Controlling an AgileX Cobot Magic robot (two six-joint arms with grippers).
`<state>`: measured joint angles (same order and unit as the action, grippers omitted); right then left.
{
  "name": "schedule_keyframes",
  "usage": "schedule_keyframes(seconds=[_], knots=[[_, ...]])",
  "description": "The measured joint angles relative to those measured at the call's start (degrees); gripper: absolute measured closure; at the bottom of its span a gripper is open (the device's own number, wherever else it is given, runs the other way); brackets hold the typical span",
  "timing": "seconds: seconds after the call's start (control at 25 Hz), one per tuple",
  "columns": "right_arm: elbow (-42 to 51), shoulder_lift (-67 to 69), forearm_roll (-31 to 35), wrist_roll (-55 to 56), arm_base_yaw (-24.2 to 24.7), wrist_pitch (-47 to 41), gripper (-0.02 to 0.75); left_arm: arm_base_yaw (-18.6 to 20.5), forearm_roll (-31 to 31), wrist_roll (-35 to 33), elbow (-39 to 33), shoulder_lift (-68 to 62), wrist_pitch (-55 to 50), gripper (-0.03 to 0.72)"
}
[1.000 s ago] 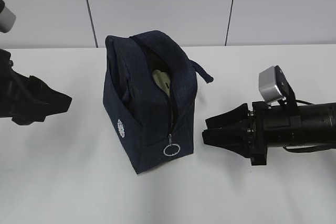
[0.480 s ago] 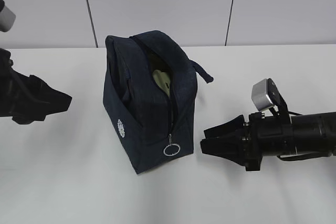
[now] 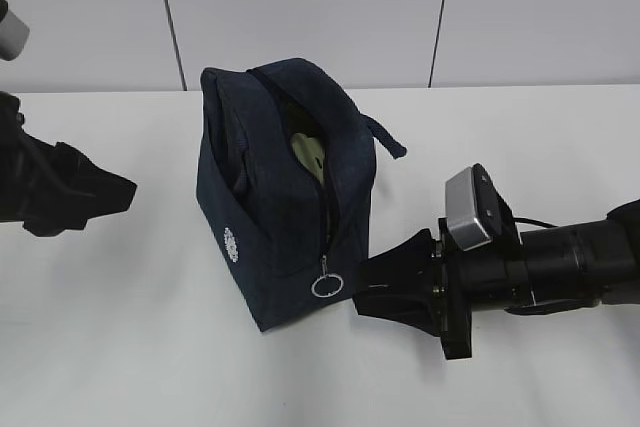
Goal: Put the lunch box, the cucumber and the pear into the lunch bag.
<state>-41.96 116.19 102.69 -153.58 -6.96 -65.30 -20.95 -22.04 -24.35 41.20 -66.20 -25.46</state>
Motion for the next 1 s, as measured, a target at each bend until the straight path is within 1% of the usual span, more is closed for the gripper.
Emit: schedule_keyframes(seconds=[0.12, 0.36, 0.52, 0.68, 0.8, 1.0], knots=[[0.0, 0.3, 0.0, -3.4, -0.4, 0.0, 0.412, 0.0, 0.0, 0.0, 0.0, 0.0, 0.0, 0.274], [0.0, 0.3, 0.0, -6.0, -0.4, 0.0, 0.412, 0.0, 0.0, 0.0, 0.0, 0.0, 0.0, 0.274], [-1.4, 0.3, 0.0, -6.5, -0.5, 0.0, 0.412, 0.0, 0.0, 0.0, 0.0, 0.0, 0.0, 0.274], [-3.2, 0.3, 0.0, -6.5, -2.2, 0.0, 0.412, 0.0, 0.0, 0.0, 0.0, 0.0, 0.0, 0.274], [-3.2, 0.3, 0.0, -6.5, -3.2, 0.0, 0.412, 0.0, 0.0, 0.0, 0.0, 0.0, 0.0, 0.274], [-3.5, 1.2, 0.0, -6.5, -3.6, 0.0, 0.412, 0.0, 0.0, 0.0, 0.0, 0.0, 0.0, 0.274]])
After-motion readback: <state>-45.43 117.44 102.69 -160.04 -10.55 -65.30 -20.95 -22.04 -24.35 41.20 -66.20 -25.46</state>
